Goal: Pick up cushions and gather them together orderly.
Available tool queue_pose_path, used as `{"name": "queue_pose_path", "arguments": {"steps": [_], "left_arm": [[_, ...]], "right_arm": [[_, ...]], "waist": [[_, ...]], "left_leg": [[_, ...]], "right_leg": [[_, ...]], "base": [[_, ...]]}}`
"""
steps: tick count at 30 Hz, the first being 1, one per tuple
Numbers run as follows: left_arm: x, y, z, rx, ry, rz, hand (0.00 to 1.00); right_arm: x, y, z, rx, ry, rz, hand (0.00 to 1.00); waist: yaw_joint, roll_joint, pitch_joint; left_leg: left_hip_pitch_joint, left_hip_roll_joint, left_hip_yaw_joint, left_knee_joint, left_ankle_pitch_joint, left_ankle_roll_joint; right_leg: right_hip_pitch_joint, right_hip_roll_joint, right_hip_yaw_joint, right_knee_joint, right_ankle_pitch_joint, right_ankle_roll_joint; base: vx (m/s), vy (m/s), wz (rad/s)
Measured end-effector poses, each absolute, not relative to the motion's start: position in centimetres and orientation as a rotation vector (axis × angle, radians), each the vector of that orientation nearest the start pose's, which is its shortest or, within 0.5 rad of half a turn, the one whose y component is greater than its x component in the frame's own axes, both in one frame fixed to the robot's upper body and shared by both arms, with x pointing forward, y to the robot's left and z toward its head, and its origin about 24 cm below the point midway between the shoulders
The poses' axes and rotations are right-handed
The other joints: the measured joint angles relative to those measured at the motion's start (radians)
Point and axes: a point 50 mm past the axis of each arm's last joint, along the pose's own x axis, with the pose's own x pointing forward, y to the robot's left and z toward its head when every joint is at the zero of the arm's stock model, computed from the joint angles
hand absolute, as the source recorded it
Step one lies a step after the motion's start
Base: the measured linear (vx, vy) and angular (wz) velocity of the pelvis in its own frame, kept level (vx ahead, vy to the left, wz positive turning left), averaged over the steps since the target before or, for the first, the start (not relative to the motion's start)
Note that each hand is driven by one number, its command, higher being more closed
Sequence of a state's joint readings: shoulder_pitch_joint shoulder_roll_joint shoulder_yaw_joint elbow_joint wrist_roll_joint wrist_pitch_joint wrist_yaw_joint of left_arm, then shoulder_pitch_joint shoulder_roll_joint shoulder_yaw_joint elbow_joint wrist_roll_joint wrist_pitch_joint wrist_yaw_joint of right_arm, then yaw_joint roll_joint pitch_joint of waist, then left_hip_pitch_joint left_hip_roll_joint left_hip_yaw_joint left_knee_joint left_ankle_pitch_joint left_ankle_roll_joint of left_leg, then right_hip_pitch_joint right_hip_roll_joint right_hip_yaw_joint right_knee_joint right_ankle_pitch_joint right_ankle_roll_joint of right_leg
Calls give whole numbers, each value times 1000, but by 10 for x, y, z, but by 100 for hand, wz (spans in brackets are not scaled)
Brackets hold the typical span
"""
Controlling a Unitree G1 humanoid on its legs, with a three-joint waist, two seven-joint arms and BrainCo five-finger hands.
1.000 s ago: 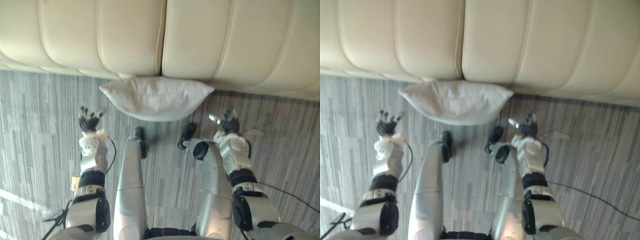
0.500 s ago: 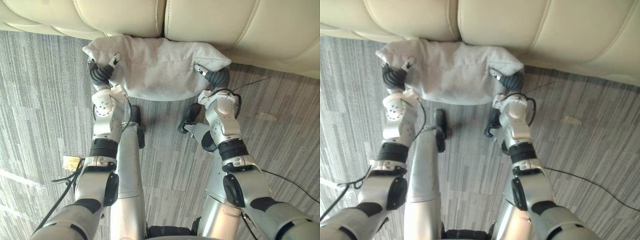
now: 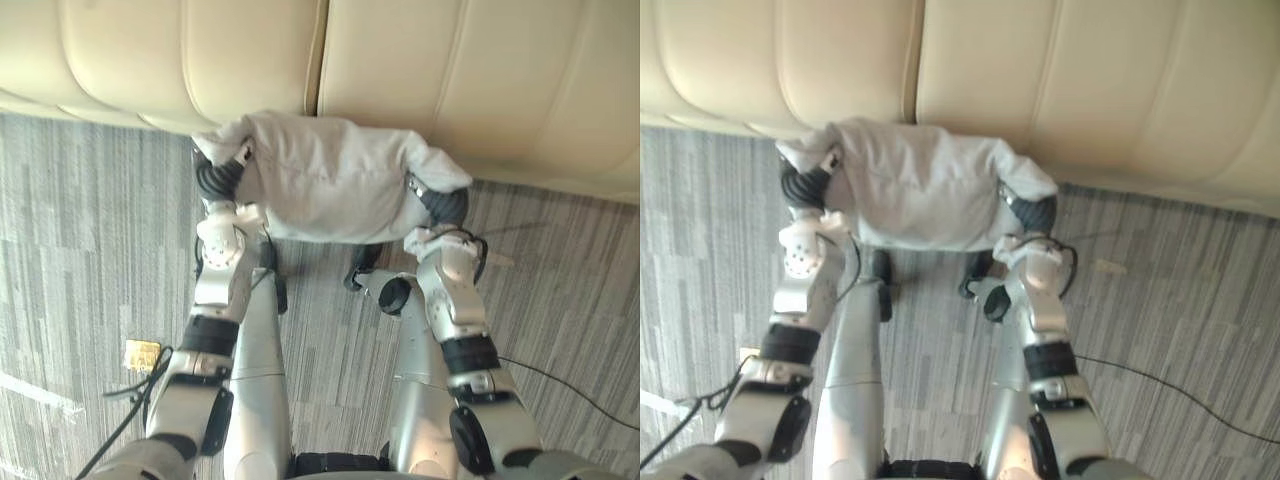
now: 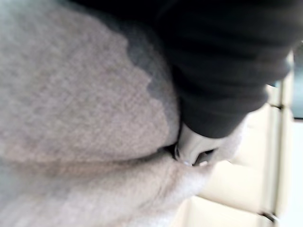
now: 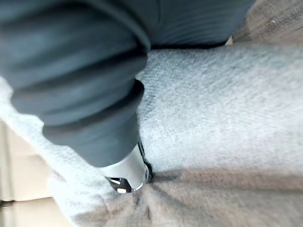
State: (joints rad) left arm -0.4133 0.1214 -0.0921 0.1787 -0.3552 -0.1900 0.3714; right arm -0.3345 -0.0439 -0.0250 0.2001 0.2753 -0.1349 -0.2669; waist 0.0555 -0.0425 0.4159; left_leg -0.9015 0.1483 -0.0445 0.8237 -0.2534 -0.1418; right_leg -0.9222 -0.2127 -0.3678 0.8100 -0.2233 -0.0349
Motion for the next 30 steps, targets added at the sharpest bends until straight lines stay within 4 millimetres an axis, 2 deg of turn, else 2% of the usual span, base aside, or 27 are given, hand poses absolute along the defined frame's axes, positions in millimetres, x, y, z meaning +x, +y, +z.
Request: {"name": "queue_pose_path", "arguments": {"steps": [1,3,5,8,10,11,14,17,18,19,20,22,25,26,28,29,30], "left_arm": [[316,143,119,-285,-312,171,100],[301,141,103,-295,-277,151,100],[280,148,79,-290,-216,158,100],[257,153,55,-282,-139,149,100],[242,155,43,-280,-95,145,100],[231,155,33,-277,-56,135,100],[217,156,21,-277,-4,134,100],[209,155,14,-289,33,133,100],[207,154,11,-311,55,140,100],[205,154,9,-321,67,144,100],[202,153,6,-329,84,150,100],[197,154,2,-329,102,158,100],[195,155,4,-331,95,159,100],[196,155,9,-333,75,155,100],[196,155,9,-335,72,155,100],[197,154,9,-336,71,154,100],[198,153,11,-337,67,147,100]], "right_arm": [[308,-157,87,267,-195,-214,100],[292,-161,73,257,-162,-212,100],[272,-159,59,247,-128,-180,100],[250,-159,44,240,-83,-158,100],[237,-161,36,236,-56,-152,100],[225,-163,29,220,-27,-149,100],[213,-165,18,190,19,-149,100],[204,-166,11,182,52,-156,100],[201,-167,8,173,66,-158,100],[199,-168,7,164,73,-160,100],[196,-169,4,151,89,-162,100],[191,-169,0,151,108,-160,100],[190,-169,-1,151,114,-155,100],[190,-168,-3,154,121,-153,100],[189,-168,-9,157,146,-152,100],[188,-169,-15,157,171,-158,100],[185,-170,-19,158,190,-166,100]], "waist": [[1,-6,-34],[0,-13,-52],[3,-32,-74],[3,-34,-130],[4,-30,-183],[5,-21,-213],[6,-14,-262],[6,-4,-276],[4,-2,-277],[4,3,-273],[5,6,-271],[2,8,-270],[2,11,-281],[3,17,-279],[3,14,-284],[3,18,-286],[-2,13,-295]], "left_leg": [[11,2,7,-15,0,0],[153,14,30,-73,-1,-3],[322,22,77,-146,-11,1],[480,35,119,-234,-14,3],[550,35,141,-287,-14,3],[628,35,159,-340,-13,5],[700,33,179,-397,-11,8],[744,24,193,-415,-22,21],[763,15,192,-424,-34,37],[780,13,193,-425,-45,40],[808,9,198,-422,-60,42],[865,-1,201,-419,-81,48],[889,-4,200,-422,-99,58],[898,-1,195,-443,-99,60],[912,4,191,-466,-100,60],[923,14,182,-489,-101,58],[926,18,162,-504,-108,44]], "right_leg": [[8,4,2,-14,1,-1],[140,24,6,-76,9,-11],[275,43,28,-136,10,-9],[409,73,43,-224,29,-5],[466,86,51,-274,41,-6],[533,96,56,-323,50,3],[591,107,70,-372,61,9],[625,102,79,-380,63,14],[636,91,80,-361,61,33],[628,79,80,-310,70,49],[602,52,83,-195,82,67],[584,29,116,-72,107,72],[568,24,149,-25,121,91],[533,26,167,-1,101,90],[532,45,176,-73,50,92],[526,82,221,-189,53,99],[532,130,297,-342,94,104]], "base": [[141,-1,-16],[171,8,-23],[163,13,-37],[186,57,-32],[179,60,-28],[163,73,-21],[150,70,-18],[121,79,-8],[85,81,-1],[84,110,-2],[37,90,-1],[44,73,2],[105,17,0],[179,-63,-4],[192,-111,0],[241,-175,23],[264,-196,35]]}}
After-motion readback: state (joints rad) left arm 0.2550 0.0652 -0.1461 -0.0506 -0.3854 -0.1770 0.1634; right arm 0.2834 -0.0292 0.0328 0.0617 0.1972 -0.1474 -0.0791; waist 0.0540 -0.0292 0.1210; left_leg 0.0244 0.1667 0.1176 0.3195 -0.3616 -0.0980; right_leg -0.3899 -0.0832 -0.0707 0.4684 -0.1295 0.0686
